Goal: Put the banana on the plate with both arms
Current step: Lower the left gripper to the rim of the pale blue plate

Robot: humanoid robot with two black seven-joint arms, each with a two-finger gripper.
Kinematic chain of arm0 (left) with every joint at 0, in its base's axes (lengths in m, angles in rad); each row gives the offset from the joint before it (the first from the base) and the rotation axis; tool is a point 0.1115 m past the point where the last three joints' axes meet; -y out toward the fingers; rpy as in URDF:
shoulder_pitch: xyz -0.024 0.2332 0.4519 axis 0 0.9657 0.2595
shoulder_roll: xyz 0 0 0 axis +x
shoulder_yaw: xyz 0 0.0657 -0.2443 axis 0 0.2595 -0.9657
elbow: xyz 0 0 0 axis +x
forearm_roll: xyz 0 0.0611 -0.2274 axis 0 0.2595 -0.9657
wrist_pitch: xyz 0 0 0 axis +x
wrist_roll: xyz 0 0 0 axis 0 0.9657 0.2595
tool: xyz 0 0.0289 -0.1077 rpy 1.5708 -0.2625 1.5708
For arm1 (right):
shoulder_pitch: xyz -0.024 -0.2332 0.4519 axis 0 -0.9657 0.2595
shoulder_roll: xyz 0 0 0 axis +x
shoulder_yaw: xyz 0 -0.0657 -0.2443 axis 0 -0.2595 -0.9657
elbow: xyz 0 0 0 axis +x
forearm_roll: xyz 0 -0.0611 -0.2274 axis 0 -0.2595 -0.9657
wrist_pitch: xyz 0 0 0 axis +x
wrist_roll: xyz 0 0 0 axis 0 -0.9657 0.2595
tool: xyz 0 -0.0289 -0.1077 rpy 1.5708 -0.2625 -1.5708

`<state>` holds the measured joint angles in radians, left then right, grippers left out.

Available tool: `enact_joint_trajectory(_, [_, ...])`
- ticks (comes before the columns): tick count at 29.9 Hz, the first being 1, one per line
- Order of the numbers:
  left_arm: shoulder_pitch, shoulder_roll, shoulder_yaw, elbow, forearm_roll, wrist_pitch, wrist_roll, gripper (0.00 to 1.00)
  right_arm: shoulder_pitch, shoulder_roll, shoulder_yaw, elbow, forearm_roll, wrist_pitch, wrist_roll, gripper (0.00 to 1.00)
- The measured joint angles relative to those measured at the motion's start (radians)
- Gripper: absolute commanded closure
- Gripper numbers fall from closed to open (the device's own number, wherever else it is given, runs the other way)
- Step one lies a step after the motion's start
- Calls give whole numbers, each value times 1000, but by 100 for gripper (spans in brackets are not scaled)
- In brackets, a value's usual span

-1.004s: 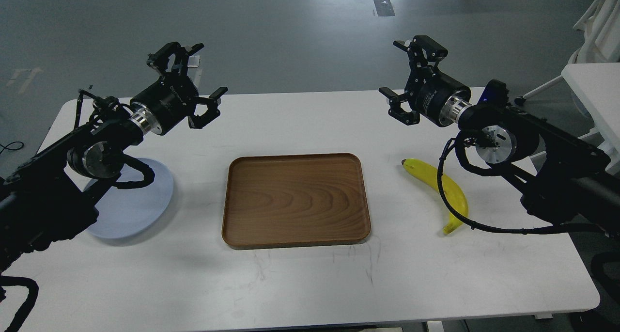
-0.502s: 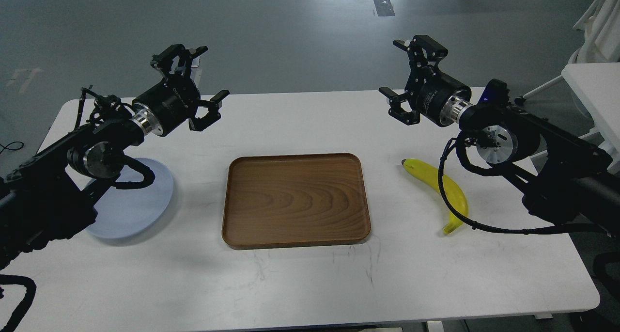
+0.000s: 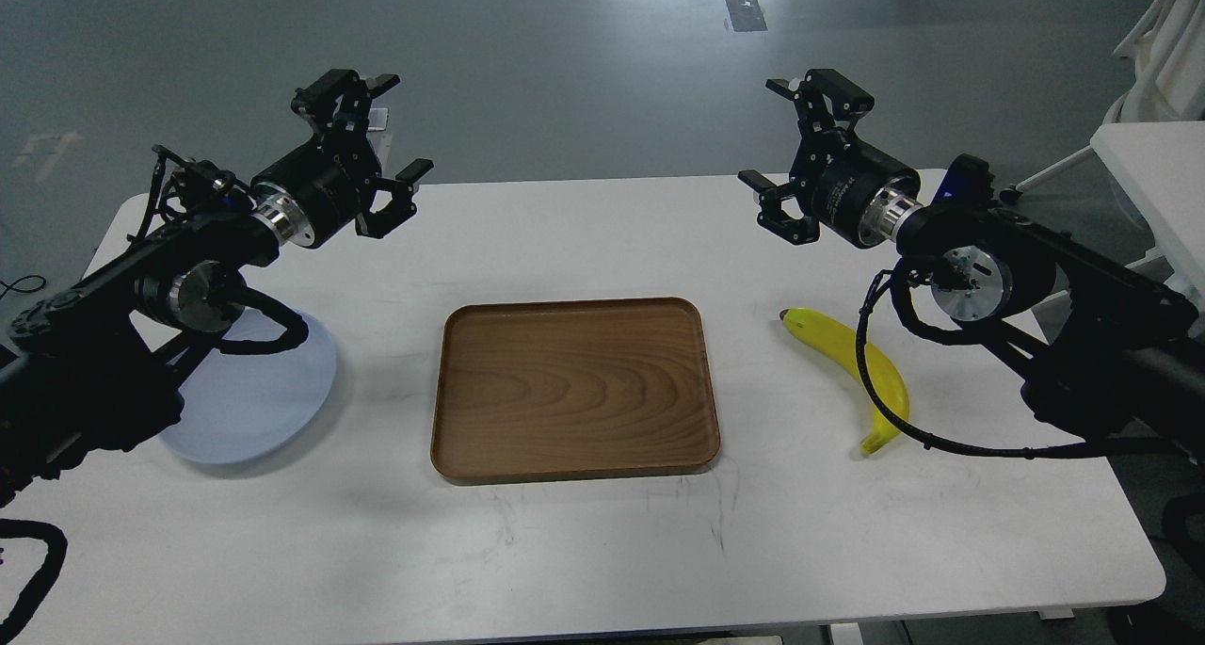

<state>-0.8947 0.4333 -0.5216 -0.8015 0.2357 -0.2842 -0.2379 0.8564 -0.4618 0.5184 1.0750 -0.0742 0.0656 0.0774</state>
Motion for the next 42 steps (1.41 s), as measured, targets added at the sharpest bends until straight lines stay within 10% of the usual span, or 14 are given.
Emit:
enact_joint_trajectory(11, [-4,58,9,-204,580,301,-17,2,-20,-71,9,26,-2,6,4,0])
enact_joint_trajectory(42, [91,401,224,-348,834,325,-156,2,-187,-310,37,35,8,89,74,0])
